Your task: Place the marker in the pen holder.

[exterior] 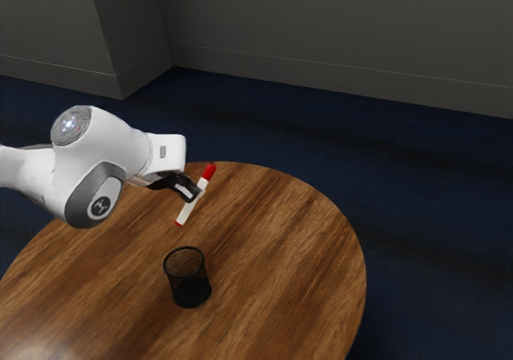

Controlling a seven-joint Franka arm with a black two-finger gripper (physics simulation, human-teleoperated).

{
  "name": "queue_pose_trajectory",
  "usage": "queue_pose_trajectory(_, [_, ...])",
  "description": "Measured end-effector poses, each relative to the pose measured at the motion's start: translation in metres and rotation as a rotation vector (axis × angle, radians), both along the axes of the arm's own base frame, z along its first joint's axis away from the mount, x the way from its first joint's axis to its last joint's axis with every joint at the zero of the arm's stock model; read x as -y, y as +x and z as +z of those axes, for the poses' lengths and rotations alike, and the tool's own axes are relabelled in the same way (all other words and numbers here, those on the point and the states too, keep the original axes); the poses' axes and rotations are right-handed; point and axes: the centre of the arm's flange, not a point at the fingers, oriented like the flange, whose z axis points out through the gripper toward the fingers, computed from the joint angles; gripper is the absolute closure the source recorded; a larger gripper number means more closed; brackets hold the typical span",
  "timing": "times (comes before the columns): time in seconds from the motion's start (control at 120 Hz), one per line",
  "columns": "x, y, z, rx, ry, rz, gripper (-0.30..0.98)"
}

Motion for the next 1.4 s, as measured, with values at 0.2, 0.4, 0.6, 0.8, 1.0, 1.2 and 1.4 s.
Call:
queue_pose_trajectory(0.2, [0.011,-0.036,-0.025,0.041,-0.004,-0.032,0.78])
queue_pose_trajectory(0.4, [0.024,-0.053,-0.044,0.047,-0.003,-0.062,0.78])
queue_pose_trajectory(0.6, [0.027,-0.065,-0.063,0.022,0.004,-0.074,0.71])
queue_pose_trajectory(0.8, [0.031,-0.068,-0.063,0.021,0.004,-0.08,0.31])
queue_pose_trajectory(1.0, [0.027,-0.027,-0.02,-0.008,-0.007,-0.047,0.12])
queue_pose_trajectory(1.2, [-0.035,0.122,0.129,-0.208,-0.045,0.128,0.05])
queue_pose_trajectory(1.4, [-0.087,0.138,0.191,-0.447,-0.056,0.282,0.02])
